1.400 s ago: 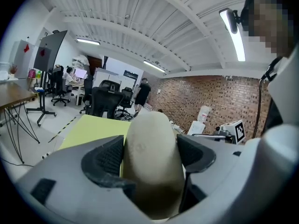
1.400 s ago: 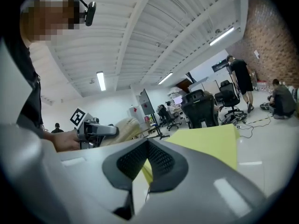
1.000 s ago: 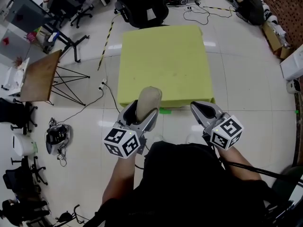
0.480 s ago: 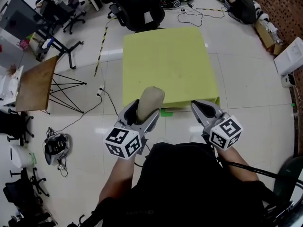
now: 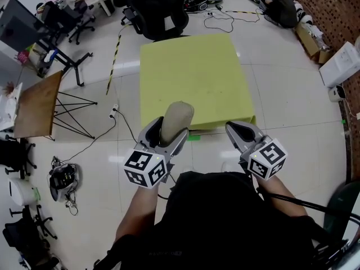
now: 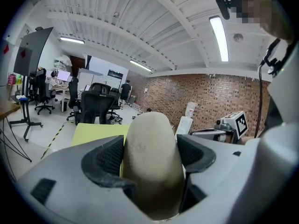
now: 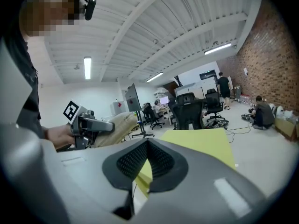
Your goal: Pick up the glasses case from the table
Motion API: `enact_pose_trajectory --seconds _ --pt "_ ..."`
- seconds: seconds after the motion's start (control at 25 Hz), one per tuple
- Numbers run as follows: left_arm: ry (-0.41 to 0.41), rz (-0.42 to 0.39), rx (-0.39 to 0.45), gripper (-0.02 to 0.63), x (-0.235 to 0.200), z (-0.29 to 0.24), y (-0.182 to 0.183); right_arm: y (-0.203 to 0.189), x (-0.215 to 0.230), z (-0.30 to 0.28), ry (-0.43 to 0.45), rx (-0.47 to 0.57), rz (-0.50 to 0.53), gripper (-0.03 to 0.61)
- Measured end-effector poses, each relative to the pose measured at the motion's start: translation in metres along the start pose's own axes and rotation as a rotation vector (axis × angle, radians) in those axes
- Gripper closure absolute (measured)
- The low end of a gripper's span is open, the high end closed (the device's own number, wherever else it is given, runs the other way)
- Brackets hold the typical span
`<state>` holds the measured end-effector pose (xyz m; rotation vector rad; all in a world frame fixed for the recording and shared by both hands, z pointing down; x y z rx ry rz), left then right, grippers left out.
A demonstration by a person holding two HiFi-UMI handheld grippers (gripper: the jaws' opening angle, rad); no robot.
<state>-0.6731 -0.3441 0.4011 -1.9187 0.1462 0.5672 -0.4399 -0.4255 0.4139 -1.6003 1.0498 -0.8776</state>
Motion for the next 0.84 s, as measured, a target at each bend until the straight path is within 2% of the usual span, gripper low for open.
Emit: enact_pose_trajectory --seconds 0.84 --pt "0.02 -0.007 -0.002 0.253 0.011 -0.011 0.001 -0.003 0.015 0.004 0.02 -0.002 -0.003 0.578"
Point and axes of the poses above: the fingertips, and each gripper's own axes: z backward along the fingers, x to its right, y out of its top, the point moved 7 cm from there along z, backward along the fingers, and after that the axes turned 12 degrees about z, right-handed, at the moved point
